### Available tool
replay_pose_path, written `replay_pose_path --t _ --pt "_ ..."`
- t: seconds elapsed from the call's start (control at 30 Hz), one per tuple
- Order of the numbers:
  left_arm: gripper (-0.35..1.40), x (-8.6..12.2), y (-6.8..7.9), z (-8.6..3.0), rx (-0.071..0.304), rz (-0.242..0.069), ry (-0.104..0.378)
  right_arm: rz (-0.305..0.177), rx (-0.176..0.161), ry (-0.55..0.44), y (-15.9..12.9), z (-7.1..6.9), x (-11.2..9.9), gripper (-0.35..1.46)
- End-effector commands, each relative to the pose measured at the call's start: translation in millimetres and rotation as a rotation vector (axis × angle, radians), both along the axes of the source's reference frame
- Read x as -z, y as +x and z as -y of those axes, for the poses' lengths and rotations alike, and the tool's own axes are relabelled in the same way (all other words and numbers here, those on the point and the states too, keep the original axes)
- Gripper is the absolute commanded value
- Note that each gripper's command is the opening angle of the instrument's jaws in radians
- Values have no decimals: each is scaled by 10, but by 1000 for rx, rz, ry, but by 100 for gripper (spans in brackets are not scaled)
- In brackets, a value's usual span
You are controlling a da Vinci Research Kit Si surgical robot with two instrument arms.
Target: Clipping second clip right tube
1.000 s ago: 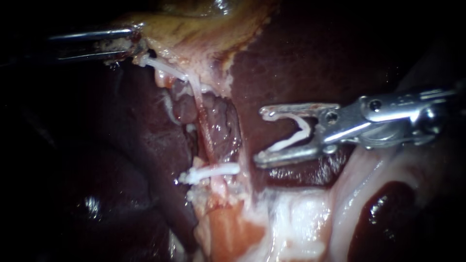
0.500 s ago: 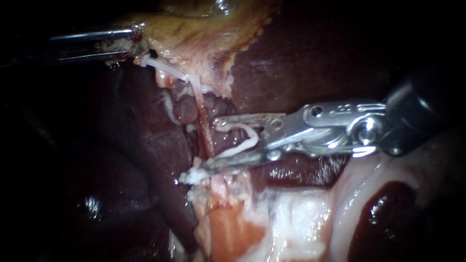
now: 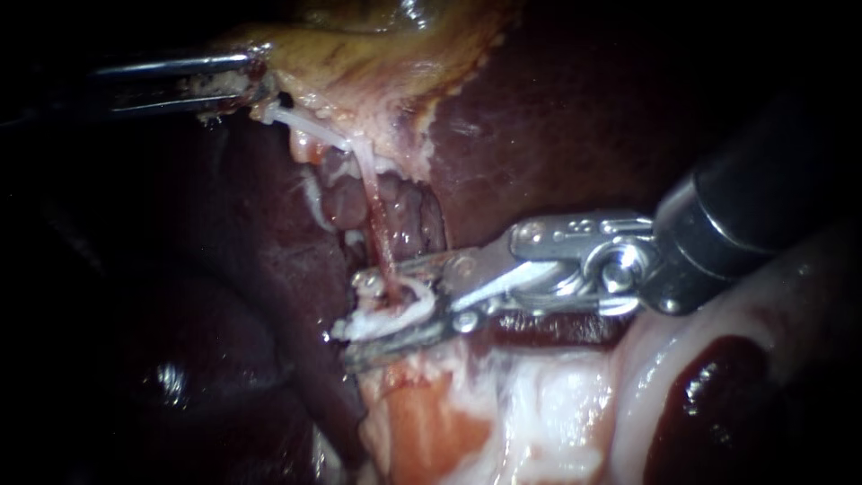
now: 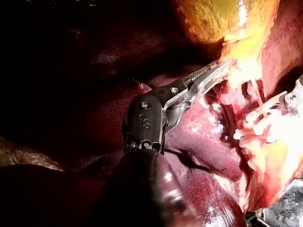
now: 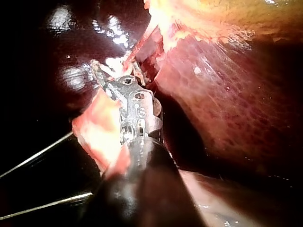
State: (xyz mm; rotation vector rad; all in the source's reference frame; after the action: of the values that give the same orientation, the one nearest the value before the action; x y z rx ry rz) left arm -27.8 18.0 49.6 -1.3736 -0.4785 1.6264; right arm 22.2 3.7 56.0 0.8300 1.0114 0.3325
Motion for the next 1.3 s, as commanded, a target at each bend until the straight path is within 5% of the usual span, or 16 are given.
replay_pose_path --t 0.03,0.27,0.53,1.13,1.3 --pt "-35 0 0 0 0 1 1 -15 -8 12 1 0 3 49" --pt "-35 0 0 0 0 1 1 -141 -31 145 4 8 22 49" --pt "-35 0 0 0 2 2 6 -201 18 199 7 11 46 45" --pt "-35 0 0 0 6 5 17 -207 19 202 -5 0 42 16" --pt "-35 0 0 0 6 5 17 -207 20 202 -8 0 42 -5"
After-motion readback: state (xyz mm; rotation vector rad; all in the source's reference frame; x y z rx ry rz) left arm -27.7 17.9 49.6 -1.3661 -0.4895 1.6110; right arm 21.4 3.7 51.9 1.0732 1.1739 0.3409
